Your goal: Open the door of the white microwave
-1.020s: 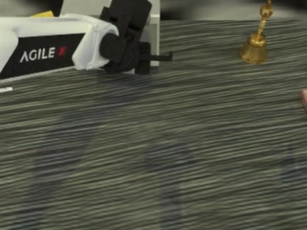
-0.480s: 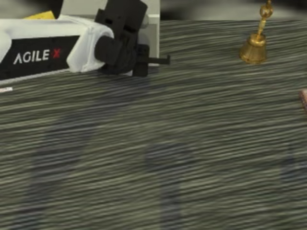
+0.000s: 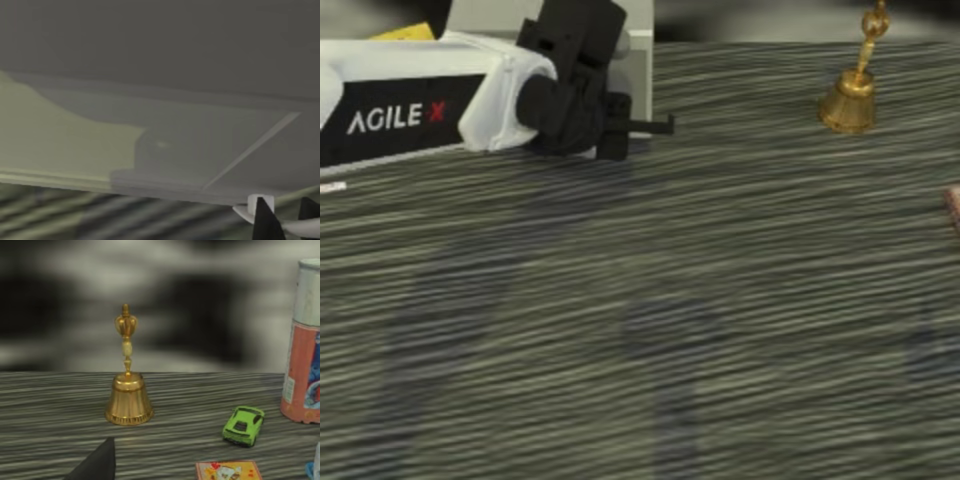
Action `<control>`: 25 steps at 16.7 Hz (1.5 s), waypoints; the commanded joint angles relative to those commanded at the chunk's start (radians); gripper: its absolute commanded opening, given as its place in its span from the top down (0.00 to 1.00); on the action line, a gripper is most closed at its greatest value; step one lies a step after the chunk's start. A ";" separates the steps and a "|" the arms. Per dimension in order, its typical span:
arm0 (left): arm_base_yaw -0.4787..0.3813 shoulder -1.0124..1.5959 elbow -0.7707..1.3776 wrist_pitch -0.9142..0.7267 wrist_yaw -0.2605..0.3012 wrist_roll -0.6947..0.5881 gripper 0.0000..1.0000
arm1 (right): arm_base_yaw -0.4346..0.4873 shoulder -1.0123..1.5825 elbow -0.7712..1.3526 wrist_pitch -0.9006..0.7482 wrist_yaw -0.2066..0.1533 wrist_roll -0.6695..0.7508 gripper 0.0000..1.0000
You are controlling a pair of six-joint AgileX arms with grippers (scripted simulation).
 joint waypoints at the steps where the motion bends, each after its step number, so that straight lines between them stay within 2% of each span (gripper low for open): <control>1: 0.000 0.000 0.000 0.000 0.000 0.000 1.00 | 0.000 0.000 0.000 0.000 0.000 0.000 0.00; 12: 0.000 0.000 0.000 0.000 0.000 0.000 1.00 | 0.000 0.000 0.000 0.000 0.000 0.000 0.00; 20: 0.012 -0.035 -0.050 0.027 0.041 0.050 1.00 | 0.000 0.000 0.000 0.000 0.000 0.000 0.00; 25: 0.014 -0.037 -0.057 0.029 0.045 0.055 1.00 | 0.000 0.000 0.000 0.000 0.000 0.000 0.00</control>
